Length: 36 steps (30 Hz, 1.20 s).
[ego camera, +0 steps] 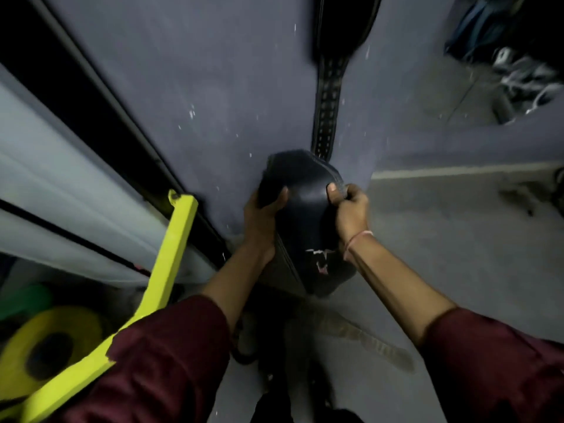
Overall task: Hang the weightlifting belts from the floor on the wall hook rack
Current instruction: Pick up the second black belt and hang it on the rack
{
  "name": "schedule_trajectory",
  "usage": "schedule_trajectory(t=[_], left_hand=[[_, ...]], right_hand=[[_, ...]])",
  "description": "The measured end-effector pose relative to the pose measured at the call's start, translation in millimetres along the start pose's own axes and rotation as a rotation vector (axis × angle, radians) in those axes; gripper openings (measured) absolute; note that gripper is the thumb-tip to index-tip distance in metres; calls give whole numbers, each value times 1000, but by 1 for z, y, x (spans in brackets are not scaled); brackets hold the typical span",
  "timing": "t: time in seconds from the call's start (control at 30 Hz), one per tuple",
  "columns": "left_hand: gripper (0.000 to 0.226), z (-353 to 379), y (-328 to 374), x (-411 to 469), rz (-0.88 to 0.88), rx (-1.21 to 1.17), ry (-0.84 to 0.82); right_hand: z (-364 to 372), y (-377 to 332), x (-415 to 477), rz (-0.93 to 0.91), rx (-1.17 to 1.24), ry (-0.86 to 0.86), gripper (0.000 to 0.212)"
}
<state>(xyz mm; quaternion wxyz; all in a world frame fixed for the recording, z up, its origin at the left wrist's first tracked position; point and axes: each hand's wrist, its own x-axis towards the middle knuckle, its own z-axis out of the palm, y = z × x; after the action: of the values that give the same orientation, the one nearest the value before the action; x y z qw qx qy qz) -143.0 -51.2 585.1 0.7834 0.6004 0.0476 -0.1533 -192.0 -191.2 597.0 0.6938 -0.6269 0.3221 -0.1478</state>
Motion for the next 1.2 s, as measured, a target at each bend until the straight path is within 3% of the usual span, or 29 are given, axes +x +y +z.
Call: schedule_trajectory(t=[0.07, 0.33, 0.47, 0.57, 0.67, 0.83, 1.0, 1.07, 1.13, 1.2], left_hand=[[24, 18, 46, -10, 102, 31, 14], [24, 59, 209, -53, 387, 6, -133], [18, 66, 278, -69, 504, 4, -153], [16, 70, 329, -85, 604, -36, -114], [16, 66, 368, -95, 667, -68, -72], [17, 48, 398, -97, 688, -123, -25], [18, 38, 390, -98, 634, -131, -28], [18, 38, 392, -101, 625, -151, -31], [18, 37, 398, -103, 637, -166, -33], [17, 36, 405, -106, 651, -180, -40]], right_hand=[[-7, -43, -9, -77, 23, -57, 21], [-9, -183, -47, -371, 129, -250, 9], [9, -240, -58, -484, 189, -300, 15], [22, -280, -68, -604, 217, -384, 33], [30, -270, -82, -648, 170, -471, 49], [39, -191, -102, -477, 105, -465, 27], [63, -314, -105, -639, 187, -409, 31], [64, -323, -109, -700, 168, -445, 39], [56, -276, -108, -650, 145, -486, 52], [42, -200, -111, -466, 93, -541, 49]])
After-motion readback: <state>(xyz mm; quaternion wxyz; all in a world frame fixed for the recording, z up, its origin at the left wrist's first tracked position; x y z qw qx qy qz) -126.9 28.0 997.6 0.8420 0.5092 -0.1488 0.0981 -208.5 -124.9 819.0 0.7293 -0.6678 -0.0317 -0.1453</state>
